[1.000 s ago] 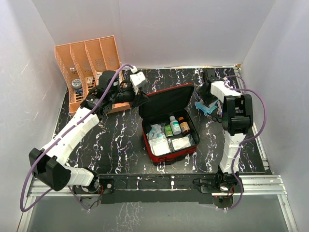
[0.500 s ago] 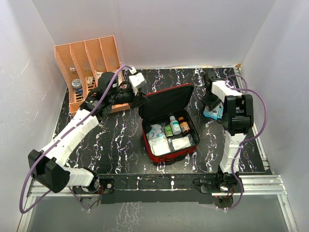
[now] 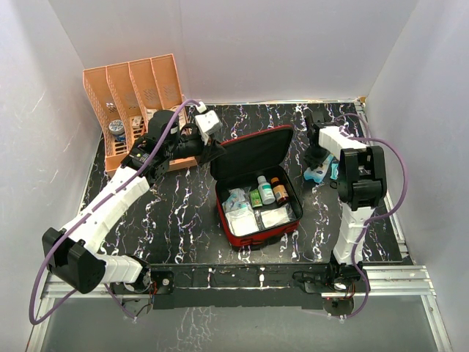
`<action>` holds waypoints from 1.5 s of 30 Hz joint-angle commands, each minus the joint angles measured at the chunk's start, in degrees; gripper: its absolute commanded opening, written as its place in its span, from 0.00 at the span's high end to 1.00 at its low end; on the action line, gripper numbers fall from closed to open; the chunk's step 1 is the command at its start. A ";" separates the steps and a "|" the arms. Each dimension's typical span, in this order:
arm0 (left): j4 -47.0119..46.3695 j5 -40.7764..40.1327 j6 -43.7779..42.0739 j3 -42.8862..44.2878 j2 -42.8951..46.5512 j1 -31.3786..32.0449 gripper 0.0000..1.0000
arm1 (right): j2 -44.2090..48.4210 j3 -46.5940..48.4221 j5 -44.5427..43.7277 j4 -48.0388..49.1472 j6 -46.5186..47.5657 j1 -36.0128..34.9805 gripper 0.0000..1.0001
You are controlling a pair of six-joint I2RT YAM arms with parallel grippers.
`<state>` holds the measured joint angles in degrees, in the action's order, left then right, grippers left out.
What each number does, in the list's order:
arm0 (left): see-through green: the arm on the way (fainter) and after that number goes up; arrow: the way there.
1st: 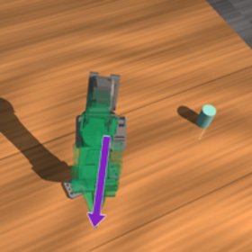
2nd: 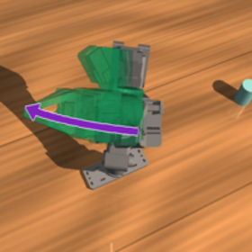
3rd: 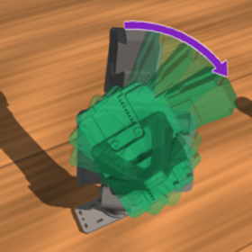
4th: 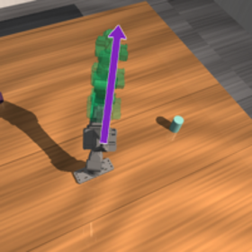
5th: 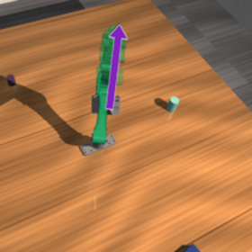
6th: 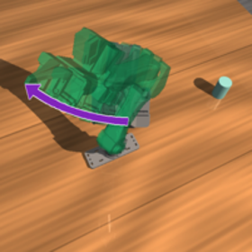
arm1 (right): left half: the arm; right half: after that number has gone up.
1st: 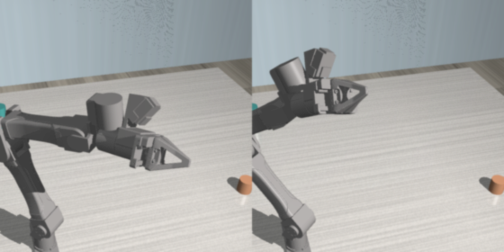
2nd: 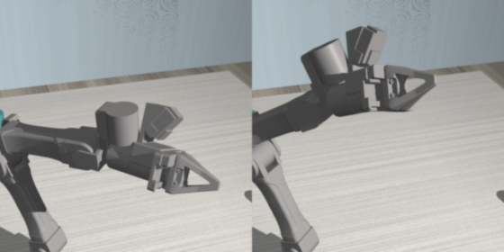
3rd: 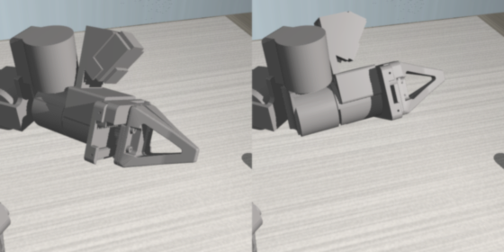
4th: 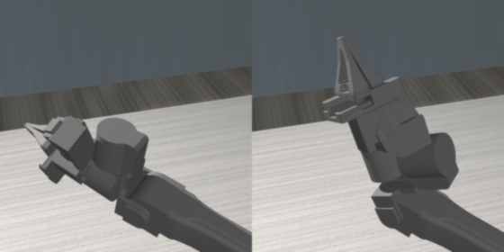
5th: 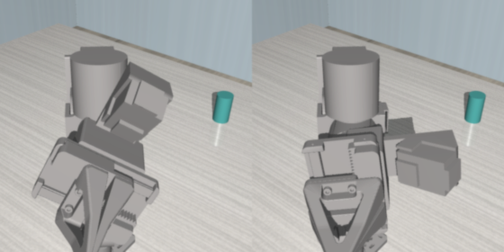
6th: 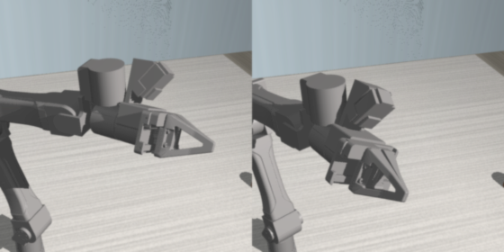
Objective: Organize the medicine kit
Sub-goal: Pick up the medical item at the center of the board.
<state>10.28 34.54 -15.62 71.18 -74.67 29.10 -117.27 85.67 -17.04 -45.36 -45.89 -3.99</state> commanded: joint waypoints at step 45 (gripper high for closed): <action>-1.04 -19.09 -0.91 4.36 -3.46 -0.46 1.00 | 44.46 -6.70 21.01 26.07 -31.19 -6.32 1.00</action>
<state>8.38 17.52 -14.76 73.95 -78.35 28.97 -76.95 85.69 -1.48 -32.08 -65.30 -10.39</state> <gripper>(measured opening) 0.111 0.060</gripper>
